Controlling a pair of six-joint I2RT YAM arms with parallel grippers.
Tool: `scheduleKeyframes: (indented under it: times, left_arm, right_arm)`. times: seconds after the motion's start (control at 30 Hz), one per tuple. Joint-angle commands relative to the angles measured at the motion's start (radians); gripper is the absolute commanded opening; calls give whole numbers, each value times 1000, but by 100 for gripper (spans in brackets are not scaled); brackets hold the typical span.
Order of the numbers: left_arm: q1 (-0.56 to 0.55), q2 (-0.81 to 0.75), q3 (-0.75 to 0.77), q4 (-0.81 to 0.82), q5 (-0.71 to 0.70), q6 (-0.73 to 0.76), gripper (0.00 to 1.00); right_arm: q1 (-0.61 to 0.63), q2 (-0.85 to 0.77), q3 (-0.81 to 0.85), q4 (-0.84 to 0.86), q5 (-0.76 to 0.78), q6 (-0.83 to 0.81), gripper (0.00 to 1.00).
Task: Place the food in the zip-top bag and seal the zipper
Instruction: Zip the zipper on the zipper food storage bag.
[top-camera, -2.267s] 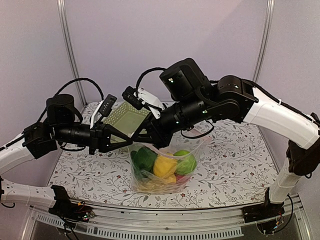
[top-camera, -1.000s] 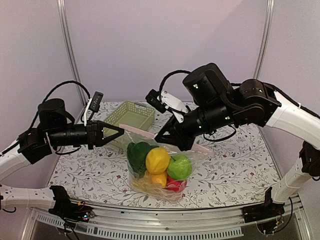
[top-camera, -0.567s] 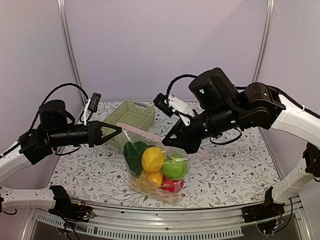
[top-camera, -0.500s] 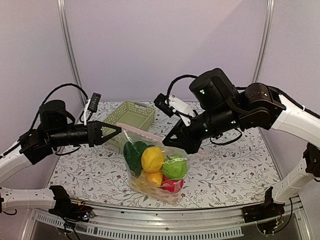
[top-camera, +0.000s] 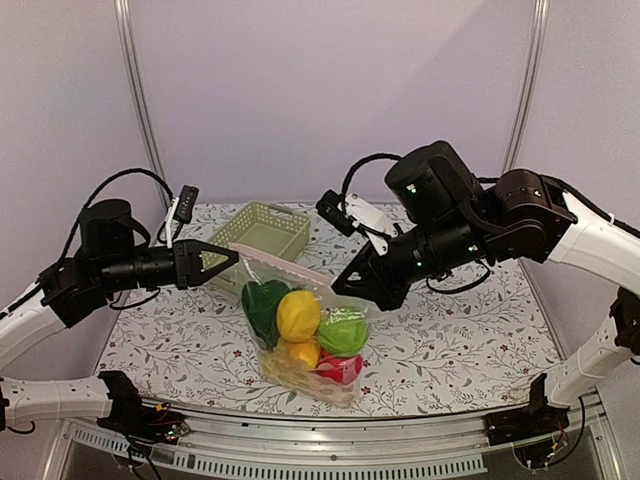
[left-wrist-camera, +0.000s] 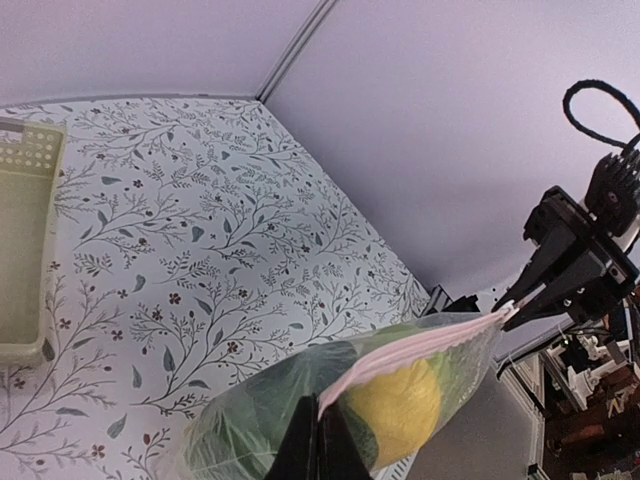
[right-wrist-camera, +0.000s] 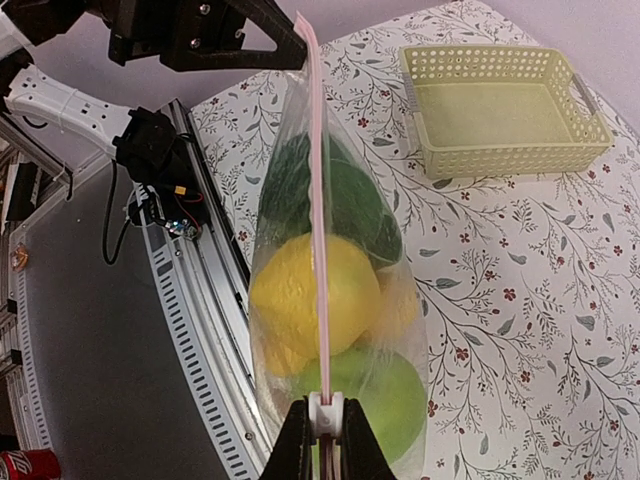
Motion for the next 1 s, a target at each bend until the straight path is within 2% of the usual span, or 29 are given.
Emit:
scheduleKeyframes:
  times: [0.0, 0.97]
  left_arm:
    - [47, 3, -8, 1, -31, -7, 0]
    - [191, 12, -9, -37, 37, -6, 0]
  right_arm:
    - [-4, -46, -16, -68, 5, 14, 0]
    - [-5, -95, -66, -94, 90, 44, 0]
